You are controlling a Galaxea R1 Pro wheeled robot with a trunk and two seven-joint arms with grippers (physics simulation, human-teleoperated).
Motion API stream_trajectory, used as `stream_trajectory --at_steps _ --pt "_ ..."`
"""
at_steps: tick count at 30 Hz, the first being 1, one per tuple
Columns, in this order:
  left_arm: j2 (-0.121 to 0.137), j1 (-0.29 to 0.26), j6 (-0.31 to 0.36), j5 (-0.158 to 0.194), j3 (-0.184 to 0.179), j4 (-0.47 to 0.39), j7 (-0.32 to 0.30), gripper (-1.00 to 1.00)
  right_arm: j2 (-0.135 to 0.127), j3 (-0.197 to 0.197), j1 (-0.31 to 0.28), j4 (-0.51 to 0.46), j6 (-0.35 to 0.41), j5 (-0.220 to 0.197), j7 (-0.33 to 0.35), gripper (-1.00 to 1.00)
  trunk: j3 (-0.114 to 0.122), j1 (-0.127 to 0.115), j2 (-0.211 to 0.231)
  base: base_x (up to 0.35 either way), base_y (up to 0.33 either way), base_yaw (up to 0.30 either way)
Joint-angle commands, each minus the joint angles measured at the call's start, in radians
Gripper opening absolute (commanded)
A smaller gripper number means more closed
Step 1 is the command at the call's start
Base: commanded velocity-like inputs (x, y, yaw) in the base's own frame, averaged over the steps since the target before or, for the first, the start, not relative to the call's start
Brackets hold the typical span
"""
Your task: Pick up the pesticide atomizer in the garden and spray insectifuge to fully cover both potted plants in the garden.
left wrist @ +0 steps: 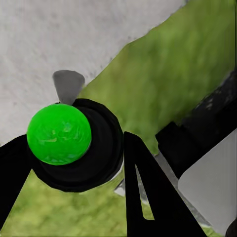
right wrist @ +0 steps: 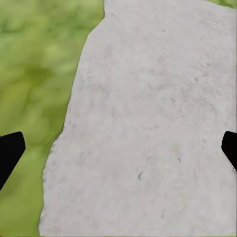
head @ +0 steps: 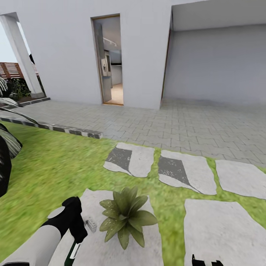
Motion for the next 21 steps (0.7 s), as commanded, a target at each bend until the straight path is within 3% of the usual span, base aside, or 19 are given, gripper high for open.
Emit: stream_trajectory --at_steps 1,8,15,19,21 --pt "-0.001 0.0 0.01 -0.005 -0.001 -0.003 -0.007 -1.0 0.0 -0.008 -0.001 0.001 -0.003 0.011 -0.003 1.0 -0.001 0.0 0.0 0.094 -0.207 0.0" --pt "-0.004 -0.001 0.01 -0.005 0.0 -0.006 -0.001 -1.0 0.0 -0.008 -0.001 0.001 -0.003 0.01 -0.003 1.0 -0.001 0.0 0.0 -0.002 -0.254 0.012" --pt "-0.01 -0.015 0.015 -0.009 -0.005 -0.009 -0.016 -1.0 0.0 -0.008 -0.001 0.001 -0.003 0.011 -0.003 1.0 -0.001 0.0 0.0 -0.124 -0.088 0.236" --pt "-0.022 -0.039 0.013 -0.027 -0.009 -0.012 -0.079 -1.0 0.0 -0.008 -0.001 0.001 -0.003 0.011 -0.003 1.0 -0.001 0.0 0.0 -0.006 -0.003 0.274" --pt "-0.023 -0.078 0.014 -0.055 -0.01 -0.011 -0.164 -1.0 0.0 -0.008 -0.001 0.001 -0.003 0.011 -0.003 1.0 -0.001 0.0 0.0 -0.001 0.0 0.12"
